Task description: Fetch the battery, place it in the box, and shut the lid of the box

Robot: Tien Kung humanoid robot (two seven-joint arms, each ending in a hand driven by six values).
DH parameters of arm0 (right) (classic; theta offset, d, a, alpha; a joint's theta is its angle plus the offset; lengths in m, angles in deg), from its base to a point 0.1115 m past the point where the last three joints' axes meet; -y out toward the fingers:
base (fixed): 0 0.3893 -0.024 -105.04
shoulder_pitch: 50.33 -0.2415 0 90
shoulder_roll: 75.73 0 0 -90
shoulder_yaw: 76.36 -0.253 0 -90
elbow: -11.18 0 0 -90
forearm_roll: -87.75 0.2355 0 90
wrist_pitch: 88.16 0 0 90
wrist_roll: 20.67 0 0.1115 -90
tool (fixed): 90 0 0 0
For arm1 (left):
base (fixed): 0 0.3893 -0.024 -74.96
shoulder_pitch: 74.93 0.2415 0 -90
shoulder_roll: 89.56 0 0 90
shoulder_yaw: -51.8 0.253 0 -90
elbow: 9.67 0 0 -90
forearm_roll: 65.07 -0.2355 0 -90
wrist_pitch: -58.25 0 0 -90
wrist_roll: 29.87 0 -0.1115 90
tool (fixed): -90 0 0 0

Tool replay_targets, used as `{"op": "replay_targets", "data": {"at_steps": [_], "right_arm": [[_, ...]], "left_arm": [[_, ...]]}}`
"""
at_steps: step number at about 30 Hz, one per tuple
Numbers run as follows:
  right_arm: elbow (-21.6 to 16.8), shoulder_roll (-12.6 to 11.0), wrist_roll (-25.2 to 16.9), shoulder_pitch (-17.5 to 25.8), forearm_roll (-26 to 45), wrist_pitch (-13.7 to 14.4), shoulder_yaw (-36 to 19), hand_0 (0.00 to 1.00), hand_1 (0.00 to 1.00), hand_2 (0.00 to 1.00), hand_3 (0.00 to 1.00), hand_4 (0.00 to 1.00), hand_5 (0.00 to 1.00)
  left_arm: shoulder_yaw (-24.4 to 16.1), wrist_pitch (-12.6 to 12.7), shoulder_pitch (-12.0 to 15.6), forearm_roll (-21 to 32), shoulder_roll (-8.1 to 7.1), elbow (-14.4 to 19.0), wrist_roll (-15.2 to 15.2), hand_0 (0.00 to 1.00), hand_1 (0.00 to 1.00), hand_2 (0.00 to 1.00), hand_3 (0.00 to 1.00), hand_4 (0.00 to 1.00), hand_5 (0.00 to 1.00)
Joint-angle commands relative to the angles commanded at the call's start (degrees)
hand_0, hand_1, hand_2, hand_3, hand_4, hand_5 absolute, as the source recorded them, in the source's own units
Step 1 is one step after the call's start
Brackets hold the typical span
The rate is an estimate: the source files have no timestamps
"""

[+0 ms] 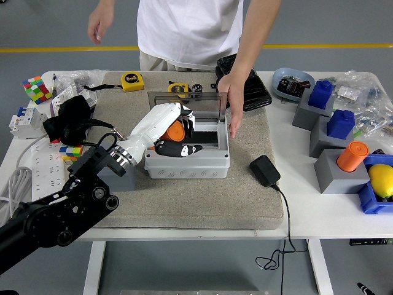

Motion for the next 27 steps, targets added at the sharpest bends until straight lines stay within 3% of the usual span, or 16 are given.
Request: {"op": "replay_targets", "data": {"at_steps": [4,11,19,20,25,26,27], "right_arm": [[0.0,0.1,-0.02,0.02,0.22,0.06,0.23,0.66,0.605,0.601,0.55,0.954,0.468],[0.0,0.17,-0.03,0.07,0.34,0.05,0.51,0.66,0.605,0.599,0.549,0.953,0.467],[0.0,0.1,-0.1,0.04,0.52,0.11,0.52,0.66,0.605,0.598,0.549,0.953,0.466],[0.0,0.13,-0.1,0.07,0.53,0.11,0.5,0.66,0.605,0.599,0.549,0.952,0.466],[0.0,0.2,-0.32,-0.02,0.73,0.14,0.68,0.66,0.605,0.599,0.549,0.952,0.466],[0.0,0.2,-0.44,-0.04,0.9,0.14,0.84,0.66,0.605,0.599,0.548,0.952,0.465],[0.0,0.2,-0.5,-0.05,1.0,0.13,0.93,0.66,0.605,0.599,0.548,0.952,0.465]], "left_arm": [[2.9,0.45,-2.11,-1.17,1.55,-2.46,-1.64,0.175,0.162,0.213,0.258,0.957,0.002],[3.7,1.17,-4.87,-3.4,3.86,-5.36,-3.07,0.175,0.158,0.212,0.258,0.998,0.002],[5.11,0.98,-6.84,-3.39,5.05,-8.2,-3.55,0.177,0.158,0.214,0.263,0.998,0.002],[5.19,1.04,-6.86,-3.06,5.17,-8.44,-3.42,0.231,0.222,0.251,0.313,0.998,0.033],[5.14,1.97,-7.06,-1.55,5.57,-9.54,-1.9,0.231,0.222,0.251,0.313,0.998,0.033],[5.07,2.09,-7.13,-1.32,5.58,-9.69,-1.67,0.281,0.253,0.283,0.351,0.998,0.124],[5.05,2.14,-7.18,-1.23,5.59,-9.81,-1.59,0.281,0.253,0.283,0.351,0.998,0.124]]}}
